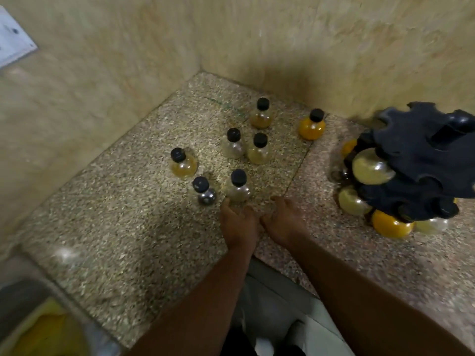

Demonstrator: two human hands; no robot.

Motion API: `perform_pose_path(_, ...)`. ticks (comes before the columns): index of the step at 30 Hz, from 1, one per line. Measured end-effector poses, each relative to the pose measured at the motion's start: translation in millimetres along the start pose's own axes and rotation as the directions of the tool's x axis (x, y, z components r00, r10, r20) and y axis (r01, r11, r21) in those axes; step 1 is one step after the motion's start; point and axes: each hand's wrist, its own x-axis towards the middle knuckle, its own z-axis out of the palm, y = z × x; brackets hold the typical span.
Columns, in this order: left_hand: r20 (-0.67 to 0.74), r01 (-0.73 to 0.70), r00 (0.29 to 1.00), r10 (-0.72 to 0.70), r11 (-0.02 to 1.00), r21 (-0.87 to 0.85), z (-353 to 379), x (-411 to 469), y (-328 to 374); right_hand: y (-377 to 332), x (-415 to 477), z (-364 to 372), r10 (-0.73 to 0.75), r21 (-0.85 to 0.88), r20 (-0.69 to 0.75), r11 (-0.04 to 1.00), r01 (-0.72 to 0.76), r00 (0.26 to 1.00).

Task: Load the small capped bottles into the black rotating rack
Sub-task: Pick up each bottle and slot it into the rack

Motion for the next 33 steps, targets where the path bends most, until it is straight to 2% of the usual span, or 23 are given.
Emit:
perform_pose_path(3, 0.027, -0.055, 0.998, 0.055, 0.998, -0.006, -10.6, 10.6, 3.0, -7.7, 6.7, 13.9, 0.050, -0.197, 0.124, 0.980, -0.024, 0.991)
perform_pose_path(6, 0.062, -0.174, 0.984, 0.170, 0.982, 0.075, -16.2, 23.5, 4.4, -12.7, 9.8, 26.5, 0.067, -0.262, 0.165, 0.965, -0.022, 0.984)
perform_pose_path(10, 0.102, -0.327, 0.945, 0.312, 0.921, 0.209, -18.2, 39.8, 11.9, -19.8, 15.2, 33.0, 0.095, -0.264, 0.166, 0.963, -0.049, 0.981)
perform_pose_path(14, 0.163, -0.349, 0.933, 0.320, 0.914, 0.207, -17.9, 54.0, 22.1, -19.1, 17.5, 33.6, 0.102, -0.272, 0.170, 0.961, -0.053, 0.980)
perform_pose_path(21, 0.154, -0.378, 0.924, 0.349, 0.894, 0.243, -14.3, 54.0, 32.2, -11.4, 20.3, 24.8, 0.068, -0.216, 0.197, 0.976, -0.024, 0.978)
perform_pose_path(24, 0.127, -0.407, 0.913, 0.387, 0.877, 0.254, -8.1, 42.3, 31.3, -1.7, 21.6, 11.6, 0.032, -0.070, 0.121, 0.997, -0.023, 0.992)
perform_pose_path(27, 0.143, -0.421, 0.907, 0.397, 0.871, 0.252, 1.0, 25.7, 35.8, 9.3, 13.0, 0.6, 0.030, 0.153, -0.077, 0.988, -0.018, 0.997)
perform_pose_path(30, 0.193, -0.465, 0.883, 0.429, 0.858, 0.219, 14.1, 6.5, 45.8, 21.3, -2.8, -17.2, 0.115, 0.326, -0.255, 0.945, -0.027, 0.960)
perform_pose_path(33, 0.260, -0.533, 0.835, 0.485, 0.831, 0.161, 31.1, -12.0, 57.5, 37.2, -15.5, -40.6, 0.203, 0.426, -0.384, 0.904, -0.022, 0.901)
